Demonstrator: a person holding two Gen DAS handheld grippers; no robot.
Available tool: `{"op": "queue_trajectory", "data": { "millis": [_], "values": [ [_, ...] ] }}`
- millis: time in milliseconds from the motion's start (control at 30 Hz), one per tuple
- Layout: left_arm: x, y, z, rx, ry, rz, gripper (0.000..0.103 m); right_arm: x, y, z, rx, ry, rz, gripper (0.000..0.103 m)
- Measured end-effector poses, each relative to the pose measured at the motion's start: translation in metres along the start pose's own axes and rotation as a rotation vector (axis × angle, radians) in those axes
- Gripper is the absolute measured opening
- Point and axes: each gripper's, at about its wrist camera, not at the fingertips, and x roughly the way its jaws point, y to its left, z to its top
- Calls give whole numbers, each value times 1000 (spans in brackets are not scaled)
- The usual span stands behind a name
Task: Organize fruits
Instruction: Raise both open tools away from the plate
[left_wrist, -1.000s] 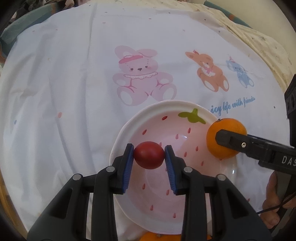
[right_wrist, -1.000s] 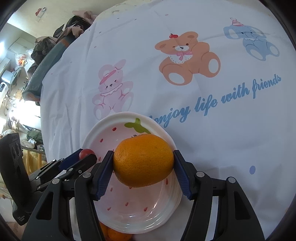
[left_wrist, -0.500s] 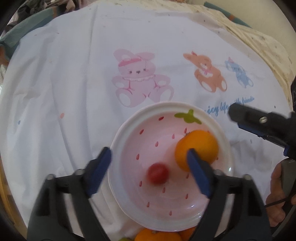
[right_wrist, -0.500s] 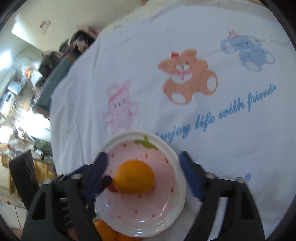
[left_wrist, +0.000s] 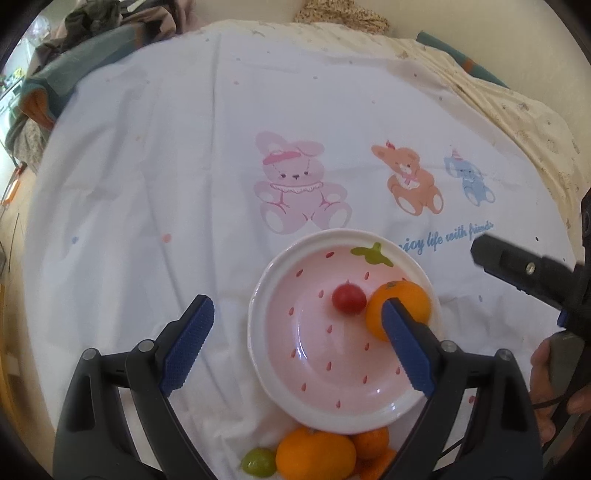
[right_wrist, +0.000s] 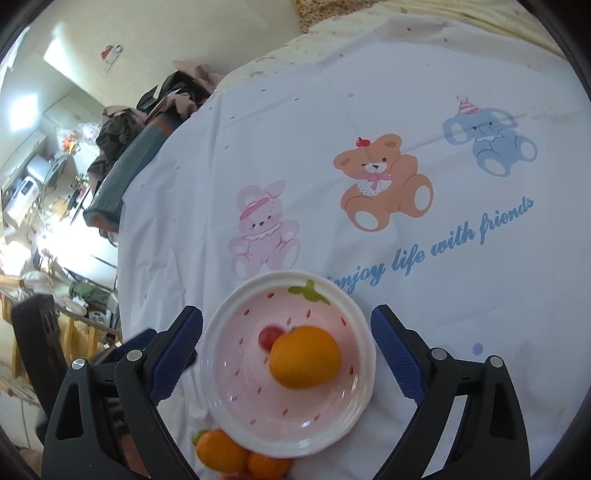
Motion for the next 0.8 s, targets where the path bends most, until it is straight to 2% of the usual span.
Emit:
{"op": "queue_trajectory", "data": {
  "millis": [167,300,633,800],
  "values": [
    [-29,-3,-8,54,-56,49,90,-23,16,-14,-62,-31,-24,95],
    [-51,4,-20,33,-84,58,90,-50,18,-24,-54,-85,-34,95],
    [-108,17,-65,32,-163,100,90,-98,20,-74,-46,-101,-57,95],
    [-126,25,-91,14,-170,100,90,-116,24,-100,-61,-108,-74,95]
  ]
}}
